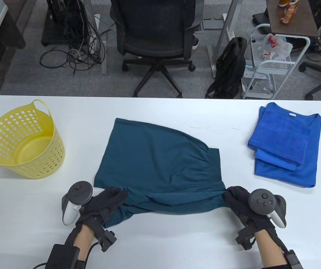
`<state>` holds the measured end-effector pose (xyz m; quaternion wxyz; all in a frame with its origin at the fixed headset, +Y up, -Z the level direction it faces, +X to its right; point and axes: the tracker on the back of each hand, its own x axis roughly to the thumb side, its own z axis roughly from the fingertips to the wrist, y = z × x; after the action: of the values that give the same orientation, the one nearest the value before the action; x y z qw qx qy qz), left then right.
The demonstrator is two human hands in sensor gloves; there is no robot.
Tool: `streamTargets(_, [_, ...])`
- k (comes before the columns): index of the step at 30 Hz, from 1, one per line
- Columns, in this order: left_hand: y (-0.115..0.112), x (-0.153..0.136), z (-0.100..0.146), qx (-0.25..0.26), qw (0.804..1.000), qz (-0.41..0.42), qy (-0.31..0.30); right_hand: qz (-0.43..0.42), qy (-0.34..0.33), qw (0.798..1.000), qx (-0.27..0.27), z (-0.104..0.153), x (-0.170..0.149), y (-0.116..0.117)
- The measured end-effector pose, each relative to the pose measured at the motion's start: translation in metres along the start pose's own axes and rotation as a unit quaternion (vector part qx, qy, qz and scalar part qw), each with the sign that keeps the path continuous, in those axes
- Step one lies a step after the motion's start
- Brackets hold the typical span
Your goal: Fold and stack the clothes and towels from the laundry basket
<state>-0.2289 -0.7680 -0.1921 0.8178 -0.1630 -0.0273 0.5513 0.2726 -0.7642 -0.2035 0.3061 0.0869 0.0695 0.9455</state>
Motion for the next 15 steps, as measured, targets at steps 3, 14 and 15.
streamTargets(3, [0.009, -0.002, 0.004, 0.068, 0.997, 0.026, -0.035, -0.014, -0.008, 1.000, -0.003, 0.000, 0.001, 0.000])
streamTargets(14, [0.027, -0.001, 0.011, 0.055, 0.989, 0.118, -0.073, 0.005, -0.047, 0.999, 0.028, -0.001, 0.005, 0.001])
streamTargets(15, [0.030, -0.001, 0.013, 0.056, 0.988, 0.125, -0.078, 0.010, -0.050, 0.998, 0.038, -0.002, 0.005, 0.000])
